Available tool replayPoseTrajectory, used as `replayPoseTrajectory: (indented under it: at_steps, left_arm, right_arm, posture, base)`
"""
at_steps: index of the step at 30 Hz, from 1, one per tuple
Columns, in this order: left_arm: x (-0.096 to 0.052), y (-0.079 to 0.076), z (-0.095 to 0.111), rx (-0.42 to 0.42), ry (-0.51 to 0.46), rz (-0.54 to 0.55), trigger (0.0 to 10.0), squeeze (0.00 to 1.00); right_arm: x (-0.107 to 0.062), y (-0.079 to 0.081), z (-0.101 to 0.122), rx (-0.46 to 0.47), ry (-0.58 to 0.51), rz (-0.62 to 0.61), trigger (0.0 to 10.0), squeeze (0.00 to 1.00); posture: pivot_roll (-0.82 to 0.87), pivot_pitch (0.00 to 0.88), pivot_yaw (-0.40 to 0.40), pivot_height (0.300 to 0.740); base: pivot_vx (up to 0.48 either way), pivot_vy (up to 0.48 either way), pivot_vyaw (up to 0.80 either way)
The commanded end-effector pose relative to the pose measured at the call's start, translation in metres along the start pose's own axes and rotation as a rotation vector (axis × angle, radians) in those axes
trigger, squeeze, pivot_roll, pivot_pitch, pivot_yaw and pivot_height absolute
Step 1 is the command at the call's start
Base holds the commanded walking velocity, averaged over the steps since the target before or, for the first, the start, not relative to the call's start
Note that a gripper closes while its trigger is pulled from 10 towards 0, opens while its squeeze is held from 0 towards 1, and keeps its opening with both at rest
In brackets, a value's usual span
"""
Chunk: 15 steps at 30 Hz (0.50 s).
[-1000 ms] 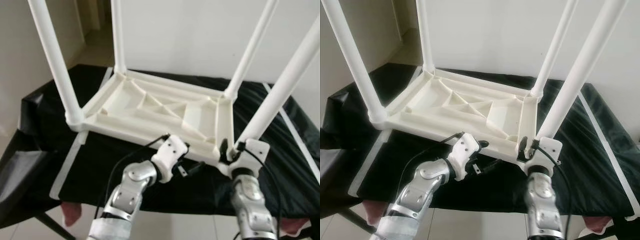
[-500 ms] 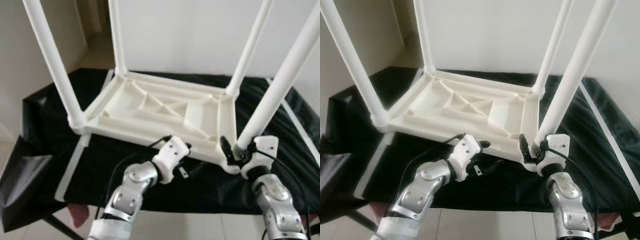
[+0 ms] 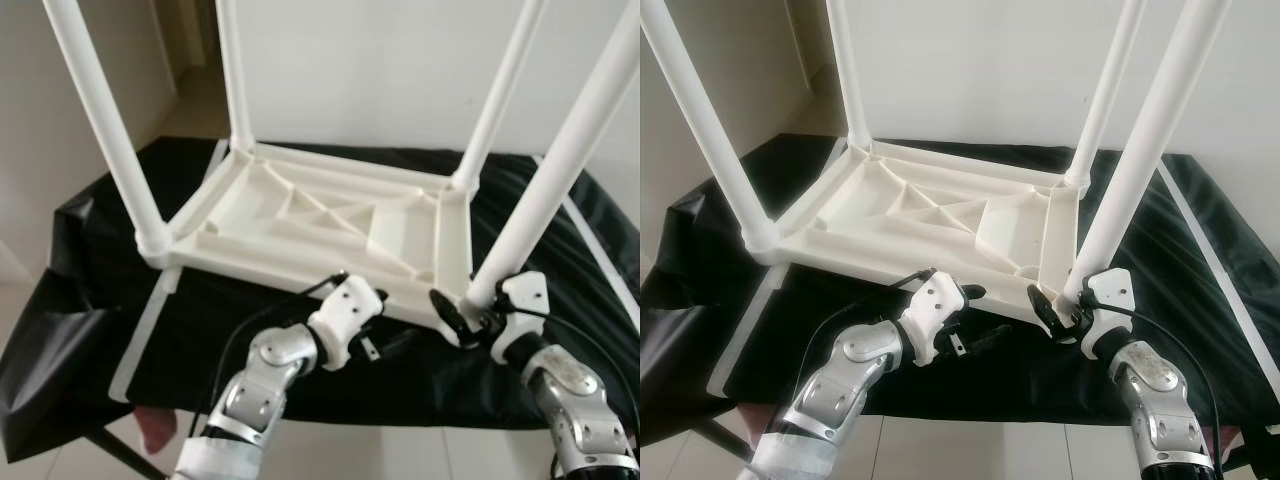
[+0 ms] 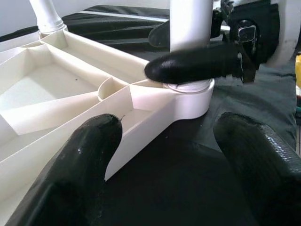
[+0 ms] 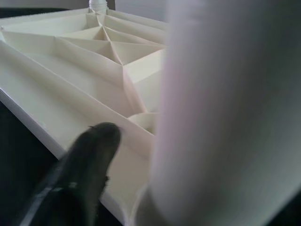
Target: Building children table
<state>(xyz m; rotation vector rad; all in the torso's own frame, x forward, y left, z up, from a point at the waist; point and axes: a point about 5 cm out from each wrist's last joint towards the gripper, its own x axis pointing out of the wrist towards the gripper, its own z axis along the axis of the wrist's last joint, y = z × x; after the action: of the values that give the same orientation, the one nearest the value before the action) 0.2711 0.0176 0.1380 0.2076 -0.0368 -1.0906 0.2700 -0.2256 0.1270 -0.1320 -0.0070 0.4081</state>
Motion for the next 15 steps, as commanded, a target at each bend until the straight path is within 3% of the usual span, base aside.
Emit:
replayPoseTrajectory:
  at_steps: [1,2,4,5,10,11,14,15]
  left_arm:
    - [0.0008,-0.0008,0.0026,0.005,-0.011,-0.013,10.0,0.0]
    - [0.001,-0.0003,0.0026,0.008,-0.01,-0.013,10.0,0.0]
    - [0.001,0.0,0.0024,0.009,-0.009,-0.012,10.0,0.0]
    - [0.002,0.0008,0.0033,0.009,-0.012,-0.01,10.0,0.0]
    - [0.0061,0.003,0.007,0.017,-0.028,-0.004,10.0,0.0]
    - [0.0067,0.0037,0.0071,0.017,-0.028,0.0,10.0,0.0]
    - [0.0073,0.0046,0.0071,0.017,-0.029,0.004,10.0,0.0]
    - [0.0076,0.005,0.0071,0.018,-0.03,0.009,10.0,0.0]
  right_arm:
    - [0.0005,0.0003,-0.0015,0.008,-0.002,0.017,3.3,0.0]
    - [0.0006,-0.0005,-0.0018,0.007,-0.002,0.017,1.2,0.0]
    - [0.0008,-0.0009,-0.0019,0.008,-0.003,0.018,1.2,0.0]
    - [0.0008,-0.001,-0.0022,0.006,-0.003,0.021,0.0,0.0]
    - [-0.0005,-0.0017,-0.0035,0.004,-0.006,0.017,0.0,0.0]
    - [-0.0007,-0.0009,-0.0046,0.015,-0.004,0.007,2.1,0.0]
    - [-0.0009,0.0,-0.0058,0.029,-0.002,-0.005,2.1,0.0]
    - [-0.001,0.0021,-0.007,0.035,0.001,-0.011,10.0,0.0]
  posture:
    - [-0.04,0.0,0.008,0.74]
    - [-0.04,0.0,0.008,0.74]
    - [-0.04,0.0,0.009,0.74]
    - [-0.04,0.0,0.008,0.74]
    - [-0.04,0.0,-0.004,0.74]
    - [-0.03,0.0,-0.009,0.74]
    - [-0.03,0.0,-0.009,0.74]
    - [-0.03,0.0,-0.019,0.74]
  base:
    - [0.0,0.0,0.0]
    - [0.0,0.0,0.0]
    - [0.0,0.0,0.0]
    - [0.0,0.0,0.0]
    - [0.0,0.0,0.0]
    - [0.0,0.0,0.0]
    - [0.0,0.0,0.0]
    - [0.0,0.0,0.0]
